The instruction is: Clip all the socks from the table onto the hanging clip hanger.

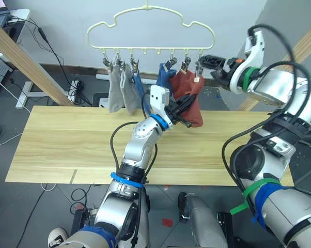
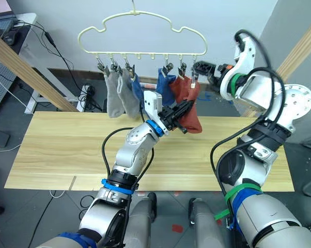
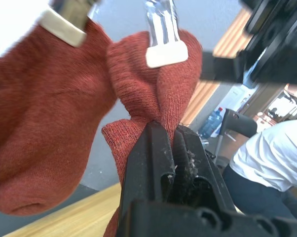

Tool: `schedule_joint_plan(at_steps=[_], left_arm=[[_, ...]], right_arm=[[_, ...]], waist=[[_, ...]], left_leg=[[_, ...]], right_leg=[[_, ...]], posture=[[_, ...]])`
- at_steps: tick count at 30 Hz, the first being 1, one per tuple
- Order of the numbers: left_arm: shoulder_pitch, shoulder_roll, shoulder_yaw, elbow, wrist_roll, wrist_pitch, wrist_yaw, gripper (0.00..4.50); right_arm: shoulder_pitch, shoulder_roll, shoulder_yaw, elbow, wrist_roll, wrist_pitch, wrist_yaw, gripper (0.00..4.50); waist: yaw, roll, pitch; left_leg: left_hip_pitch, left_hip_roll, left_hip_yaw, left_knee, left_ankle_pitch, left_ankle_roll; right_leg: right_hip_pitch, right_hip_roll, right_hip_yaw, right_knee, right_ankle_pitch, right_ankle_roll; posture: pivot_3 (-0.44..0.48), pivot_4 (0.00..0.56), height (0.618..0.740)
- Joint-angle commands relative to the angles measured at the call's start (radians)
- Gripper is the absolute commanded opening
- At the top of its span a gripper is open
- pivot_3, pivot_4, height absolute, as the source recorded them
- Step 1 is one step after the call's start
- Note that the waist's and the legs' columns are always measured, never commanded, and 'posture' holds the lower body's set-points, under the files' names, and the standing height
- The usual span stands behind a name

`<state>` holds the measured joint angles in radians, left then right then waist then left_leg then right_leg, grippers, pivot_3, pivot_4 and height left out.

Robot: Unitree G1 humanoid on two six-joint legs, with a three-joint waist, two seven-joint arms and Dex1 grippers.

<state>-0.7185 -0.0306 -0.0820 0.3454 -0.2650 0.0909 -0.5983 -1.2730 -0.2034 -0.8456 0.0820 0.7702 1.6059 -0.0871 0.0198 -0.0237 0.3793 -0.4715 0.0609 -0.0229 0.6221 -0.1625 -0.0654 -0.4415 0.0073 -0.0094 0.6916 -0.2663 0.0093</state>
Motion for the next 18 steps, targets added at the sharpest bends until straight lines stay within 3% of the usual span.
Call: schedule_joint_plan(at_steps=[1,7,12,14,18], left_arm=[[-0.014,-0.001,-0.009,0.030,0.003,-0.023,-0.031,0.28],[0.042,0.101,0.016,0.023,-0.006,0.034,-0.086,2.06],[0.191,0.305,0.075,-0.130,-0.047,0.175,-0.144,3.59],[0.270,0.423,0.128,-0.186,-0.066,0.248,-0.172,4.31],[0.418,0.620,0.238,-0.295,-0.115,0.414,-0.199,4.47]], right_arm=[[0.073,-0.143,0.077,-0.052,0.161,0.009,0.099,4.44],[0.507,-0.366,0.371,-0.423,0.230,-0.071,0.329,4.44],[0.768,-0.391,0.433,-0.550,0.166,-0.291,0.450,4.44],[0.891,-0.460,0.517,-0.599,0.069,-0.448,0.554,4.44],[1.107,-0.544,0.641,-0.606,-0.122,-0.749,0.704,4.44]], waist=[[0.000,0.000,0.000],[-0.011,0.000,0.000],[-0.046,0.000,0.000],[-0.046,0.000,0.000],[-0.045,0.001,0.000]], left_leg=[[0.000,0.000,0.000,0.000,0.000,0.000],[0.000,0.000,0.003,-0.005,-0.001,0.002],[0.003,0.003,0.005,-0.011,-0.001,0.002],[0.004,0.004,0.003,-0.010,0.000,0.001],[0.005,0.004,0.001,-0.010,0.001,0.001]], right_leg=[[0.000,0.000,0.000,-0.001,0.000,0.000],[0.002,0.000,0.002,-0.009,0.000,0.000],[0.000,0.003,0.003,-0.009,0.000,0.000],[-0.001,0.004,0.002,-0.006,-0.002,0.003],[0.001,0.004,0.002,-0.007,-0.003,0.005]], posture=[[0.007,0.368,0.740],[-0.002,0.363,0.740],[0.028,0.361,0.740],[0.042,0.356,0.740],[0.095,0.353,0.740]])
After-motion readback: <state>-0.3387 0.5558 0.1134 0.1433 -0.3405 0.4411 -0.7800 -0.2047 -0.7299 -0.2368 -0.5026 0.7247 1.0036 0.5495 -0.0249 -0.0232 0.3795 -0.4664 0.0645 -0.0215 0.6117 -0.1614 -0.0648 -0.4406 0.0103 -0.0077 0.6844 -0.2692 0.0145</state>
